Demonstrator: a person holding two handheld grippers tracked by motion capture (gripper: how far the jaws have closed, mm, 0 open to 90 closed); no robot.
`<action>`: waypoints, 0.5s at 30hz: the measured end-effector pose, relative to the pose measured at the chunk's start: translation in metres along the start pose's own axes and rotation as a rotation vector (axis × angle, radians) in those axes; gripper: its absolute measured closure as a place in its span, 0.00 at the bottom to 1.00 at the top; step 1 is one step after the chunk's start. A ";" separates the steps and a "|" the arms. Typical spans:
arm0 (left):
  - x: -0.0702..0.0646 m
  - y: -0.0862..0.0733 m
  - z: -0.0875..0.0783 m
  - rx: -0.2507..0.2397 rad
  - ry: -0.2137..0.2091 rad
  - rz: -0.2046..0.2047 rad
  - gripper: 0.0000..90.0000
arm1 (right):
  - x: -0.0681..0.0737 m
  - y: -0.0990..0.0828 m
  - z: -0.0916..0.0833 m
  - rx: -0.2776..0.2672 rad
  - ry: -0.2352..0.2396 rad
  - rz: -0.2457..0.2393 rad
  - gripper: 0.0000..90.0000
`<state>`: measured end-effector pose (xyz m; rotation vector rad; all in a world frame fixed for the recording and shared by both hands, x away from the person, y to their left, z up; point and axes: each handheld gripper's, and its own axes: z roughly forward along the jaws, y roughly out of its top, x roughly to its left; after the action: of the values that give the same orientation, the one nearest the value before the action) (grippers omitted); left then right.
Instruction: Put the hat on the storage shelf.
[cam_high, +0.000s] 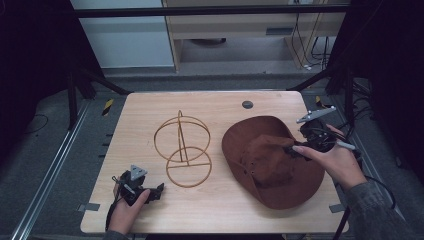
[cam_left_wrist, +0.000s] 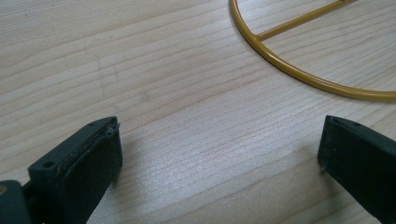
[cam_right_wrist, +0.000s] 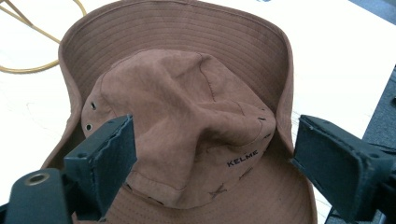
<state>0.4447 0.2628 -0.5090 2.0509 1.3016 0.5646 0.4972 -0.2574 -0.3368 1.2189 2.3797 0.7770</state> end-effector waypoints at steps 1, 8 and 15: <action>0.000 0.000 0.000 0.000 0.000 0.000 0.00 | 0.000 0.001 0.000 0.003 0.000 0.002 0.14; 0.000 0.001 0.001 0.000 -0.003 0.002 0.00 | -0.003 0.009 0.008 0.034 0.020 -0.005 0.15; 0.000 0.001 0.001 0.000 -0.003 0.003 0.00 | 0.004 0.016 0.035 0.096 0.084 -0.048 0.11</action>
<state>0.4454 0.2624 -0.5090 2.0531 1.2976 0.5625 0.5232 -0.2356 -0.3545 1.1831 2.5305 0.7200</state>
